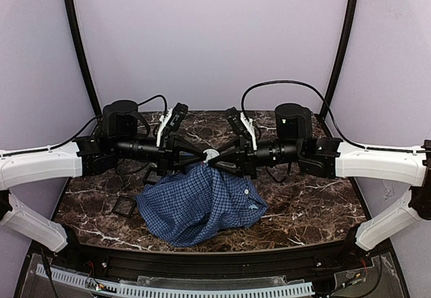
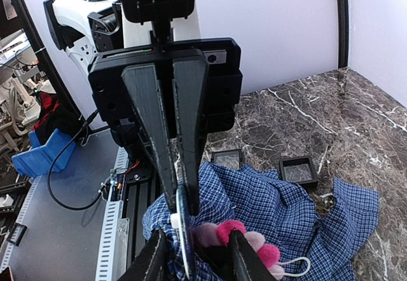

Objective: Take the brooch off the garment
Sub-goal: Open the brooch with the crumpled clothing.

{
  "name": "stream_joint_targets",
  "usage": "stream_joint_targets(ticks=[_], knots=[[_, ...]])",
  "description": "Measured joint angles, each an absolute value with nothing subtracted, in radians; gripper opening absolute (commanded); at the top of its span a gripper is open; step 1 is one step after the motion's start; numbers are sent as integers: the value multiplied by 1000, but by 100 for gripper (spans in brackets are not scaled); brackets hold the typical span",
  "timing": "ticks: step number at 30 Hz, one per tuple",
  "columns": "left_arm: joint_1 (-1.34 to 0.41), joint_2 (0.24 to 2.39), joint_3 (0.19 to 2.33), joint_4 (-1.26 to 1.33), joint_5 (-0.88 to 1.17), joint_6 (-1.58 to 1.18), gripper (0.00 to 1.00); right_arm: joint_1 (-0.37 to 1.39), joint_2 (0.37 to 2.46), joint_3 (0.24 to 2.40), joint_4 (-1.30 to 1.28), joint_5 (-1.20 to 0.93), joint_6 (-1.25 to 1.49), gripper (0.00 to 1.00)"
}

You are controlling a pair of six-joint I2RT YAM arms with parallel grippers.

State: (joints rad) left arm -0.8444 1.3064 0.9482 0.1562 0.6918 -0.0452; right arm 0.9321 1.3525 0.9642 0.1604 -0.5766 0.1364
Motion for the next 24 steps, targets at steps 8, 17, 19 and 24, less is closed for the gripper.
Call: stream_joint_targets(ticks=[8,17,19,24], knots=[[-844,1306,948,157,692,-46,1,929,1360,964,181,-585,151,29],[-844,1306,948,157,691,-46,1,918,1357,955,199,-598,170,25],[-844,1306,948,157,691,-46,1,913,1357,950,208,-606,175,24],[-844,1306,948,157,691,-46,1,904,1355,942,220,-618,186,21]])
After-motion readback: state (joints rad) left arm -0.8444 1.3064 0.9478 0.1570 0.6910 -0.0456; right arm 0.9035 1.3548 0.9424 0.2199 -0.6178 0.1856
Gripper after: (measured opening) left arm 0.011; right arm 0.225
